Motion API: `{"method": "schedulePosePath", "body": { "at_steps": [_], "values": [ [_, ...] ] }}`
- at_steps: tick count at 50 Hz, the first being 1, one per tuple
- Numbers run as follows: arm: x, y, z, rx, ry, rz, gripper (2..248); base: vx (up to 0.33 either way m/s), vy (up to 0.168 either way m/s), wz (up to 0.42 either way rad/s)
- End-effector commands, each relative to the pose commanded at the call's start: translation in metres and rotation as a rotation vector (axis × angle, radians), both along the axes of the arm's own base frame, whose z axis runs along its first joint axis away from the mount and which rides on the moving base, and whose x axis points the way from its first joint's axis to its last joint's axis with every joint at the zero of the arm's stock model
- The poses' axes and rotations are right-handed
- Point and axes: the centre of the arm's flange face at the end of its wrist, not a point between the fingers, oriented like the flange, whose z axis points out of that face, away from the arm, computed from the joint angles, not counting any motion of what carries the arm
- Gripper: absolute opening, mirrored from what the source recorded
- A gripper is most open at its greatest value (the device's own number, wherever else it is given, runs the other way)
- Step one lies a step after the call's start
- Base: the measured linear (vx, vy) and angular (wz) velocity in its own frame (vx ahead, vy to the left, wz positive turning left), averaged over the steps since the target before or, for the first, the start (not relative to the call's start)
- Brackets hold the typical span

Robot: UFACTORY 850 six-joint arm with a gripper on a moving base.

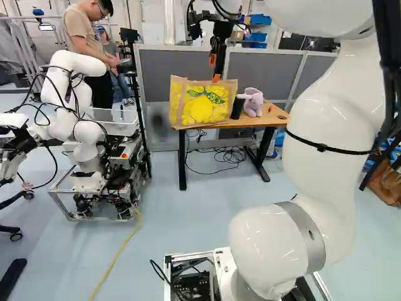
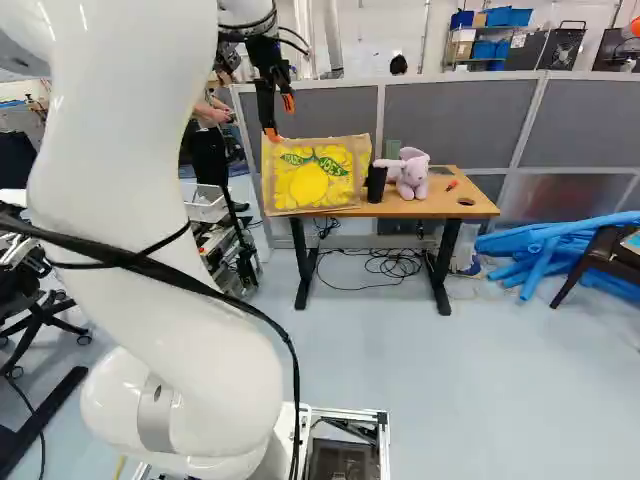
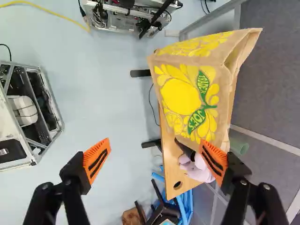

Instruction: Pick up the bag on the ground and place it on the table

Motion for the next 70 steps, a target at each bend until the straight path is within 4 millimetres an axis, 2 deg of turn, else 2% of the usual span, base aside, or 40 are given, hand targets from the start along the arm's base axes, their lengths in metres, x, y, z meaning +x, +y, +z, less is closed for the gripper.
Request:
{"method": "schedulePosePath", "body": {
  "at_steps": [18,35,70],
  "values": [
    [-0.001,-0.002,-0.022,0.034,-0.042,-0.071,247,0.000,0.000,0.000],
    [-0.005,-0.004,-0.051,0.083,-0.096,-0.161,247,0.000,0.000,0.000],
    [-0.030,-0.010,-0.134,0.246,-0.244,-0.400,247,0.000,0.000,0.000]
  ]
}}
